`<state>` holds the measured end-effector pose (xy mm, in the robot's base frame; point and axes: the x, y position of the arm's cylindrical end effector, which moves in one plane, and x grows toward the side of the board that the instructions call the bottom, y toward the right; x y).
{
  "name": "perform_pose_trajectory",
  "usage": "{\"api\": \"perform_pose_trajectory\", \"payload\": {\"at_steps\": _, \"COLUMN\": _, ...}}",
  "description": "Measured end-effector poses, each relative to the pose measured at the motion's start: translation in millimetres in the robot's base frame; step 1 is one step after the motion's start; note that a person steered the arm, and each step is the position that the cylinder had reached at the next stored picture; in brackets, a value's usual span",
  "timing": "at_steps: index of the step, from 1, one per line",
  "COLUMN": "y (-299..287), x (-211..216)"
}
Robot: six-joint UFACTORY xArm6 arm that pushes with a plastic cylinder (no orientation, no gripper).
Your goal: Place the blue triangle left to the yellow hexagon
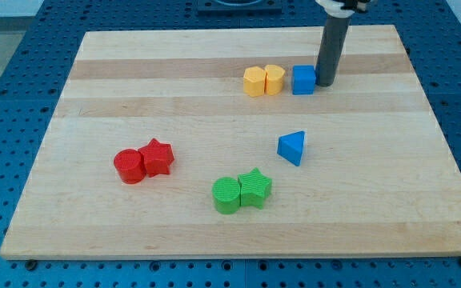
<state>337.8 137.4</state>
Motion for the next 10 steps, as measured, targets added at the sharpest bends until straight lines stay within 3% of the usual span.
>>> {"api": "perform_pose_trajectory", "payload": {"at_steps": 1, "y": 0, "x": 1}}
{"api": "perform_pose_trajectory", "payload": {"at_steps": 2, "y": 18, "x": 37}}
{"api": "perform_pose_trajectory", "payload": {"at_steps": 3, "y": 29, "x": 109}}
{"api": "perform_pose_trajectory", "payload": {"at_steps": 5, "y": -44, "x": 140}}
{"api": "perform_pose_trajectory", "payload": {"at_steps": 6, "y": -47, "x": 165}}
{"api": "perform_pose_trajectory", "payload": {"at_steps": 7, "y": -54, "x": 174}}
{"api": "perform_pose_trajectory", "payload": {"at_steps": 10, "y": -127, "x": 121}}
